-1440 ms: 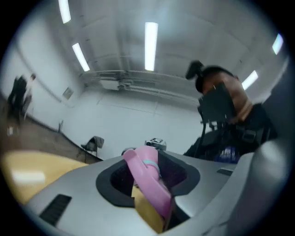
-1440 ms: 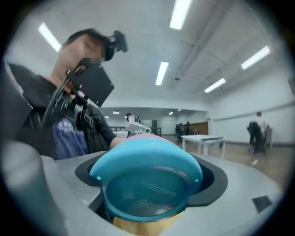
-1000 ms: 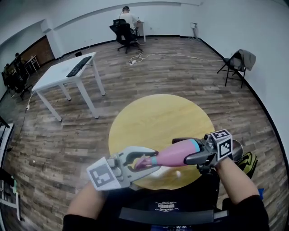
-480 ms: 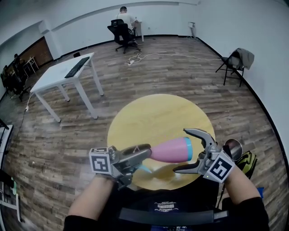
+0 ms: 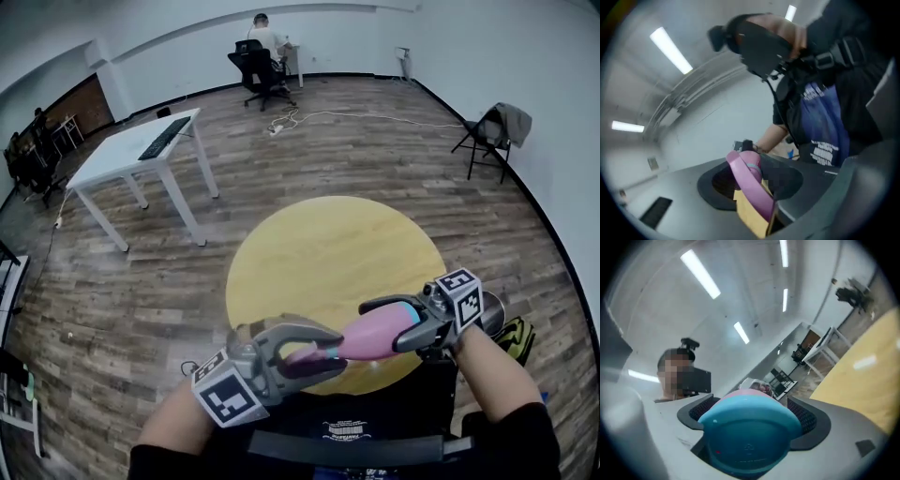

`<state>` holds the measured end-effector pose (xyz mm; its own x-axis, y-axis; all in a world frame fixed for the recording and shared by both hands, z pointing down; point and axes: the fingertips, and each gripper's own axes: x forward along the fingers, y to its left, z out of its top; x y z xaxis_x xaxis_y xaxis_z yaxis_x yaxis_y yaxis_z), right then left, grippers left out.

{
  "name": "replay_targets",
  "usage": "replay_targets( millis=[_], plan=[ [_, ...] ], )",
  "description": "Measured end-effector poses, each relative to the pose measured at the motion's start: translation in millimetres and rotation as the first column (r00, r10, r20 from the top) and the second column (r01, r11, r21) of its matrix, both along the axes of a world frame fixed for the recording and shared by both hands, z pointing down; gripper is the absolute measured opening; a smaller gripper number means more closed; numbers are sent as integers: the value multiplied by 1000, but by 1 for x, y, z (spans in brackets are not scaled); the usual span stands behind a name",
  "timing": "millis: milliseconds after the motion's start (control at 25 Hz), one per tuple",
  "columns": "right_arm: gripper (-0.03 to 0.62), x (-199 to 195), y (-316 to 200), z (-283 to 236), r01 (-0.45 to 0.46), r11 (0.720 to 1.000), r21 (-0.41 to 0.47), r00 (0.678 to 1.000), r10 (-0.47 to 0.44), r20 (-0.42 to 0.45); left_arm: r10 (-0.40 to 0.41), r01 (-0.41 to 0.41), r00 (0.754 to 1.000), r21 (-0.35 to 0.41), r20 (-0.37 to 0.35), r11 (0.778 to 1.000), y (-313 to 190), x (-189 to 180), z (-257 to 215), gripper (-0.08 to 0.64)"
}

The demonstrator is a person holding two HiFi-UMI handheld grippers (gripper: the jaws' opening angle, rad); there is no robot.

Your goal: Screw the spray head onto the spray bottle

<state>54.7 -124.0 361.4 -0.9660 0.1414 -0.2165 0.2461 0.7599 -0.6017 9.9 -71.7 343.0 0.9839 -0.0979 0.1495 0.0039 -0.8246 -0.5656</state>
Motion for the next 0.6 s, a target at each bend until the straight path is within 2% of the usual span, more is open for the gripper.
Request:
replay_targets(
  millis=[40, 80, 120, 160, 200, 240, 280, 320, 360, 400, 440, 520, 560, 600],
  plan=[
    [492, 0, -2, 0, 16, 998, -65, 999, -14, 30, -8, 5, 999, 74, 44, 997, 2, -2, 6, 175],
    [492, 0, -3, 0, 18, 995, -95, 999, -14, 44, -2, -3, 999, 84, 51, 996, 3, -3, 7, 175],
    [492, -1, -5, -1, 7, 995, -98, 999, -2, 48, 20, -21, 999, 44, 29, 999, 2, -3, 4, 173],
    [493, -2, -8, -4, -20, 997, -78, 999, 23, 48, 44, -45, 999, -31, -15, 999, 0, -3, 0, 172],
    [495, -2, -12, -9, -60, 998, -35, 997, 62, 49, 52, -61, 996, -137, -68, 989, -6, -5, -4, 167],
    [495, -2, -16, -16, -114, 993, 33, 992, 112, 50, 37, -70, 991, -271, -125, 960, -14, -7, -6, 166],
    [514, -1, -19, -24, -180, 976, 125, 983, 175, 49, 7, -83, 983, -410, -182, 908, -24, -9, -8, 167],
    [545, 1, -22, -30, -248, 938, 240, 968, 246, 42, -23, -106, 973, -527, -231, 843, -33, -11, -9, 166],
    [572, 2, -23, -34, -304, 877, 373, 949, 315, 33, -50, -134, 961, -620, -271, 773, -42, -14, -9, 166],
    [592, 2, -21, -37, -334, 790, 514, 927, 375, 25, -80, -165, 949, -697, -304, 698, -51, -18, -8, 166],
    [592, 2, -17, -38, -334, 684, 649, 906, 423, 20, -116, -197, 935, -766, -334, 612, -61, -23, -6, 166],
    [597, 1, -7, -34, -271, 454, 849, 870, 493, 14, -203, -272, 902, -867, -381, 417, -81, -35, -2, 166],
    [597, 1, -4, -28, -229, 361, 904, 853, 522, 7, -247, -306, 885, -894, -394, 327, -91, -40, 1, 166],
    [597, 1, -2, -23, -189, 296, 936, 840, 543, -2, -281, -331, 873, -907, -399, 259, -100, -45, 4, 166]
  ],
)
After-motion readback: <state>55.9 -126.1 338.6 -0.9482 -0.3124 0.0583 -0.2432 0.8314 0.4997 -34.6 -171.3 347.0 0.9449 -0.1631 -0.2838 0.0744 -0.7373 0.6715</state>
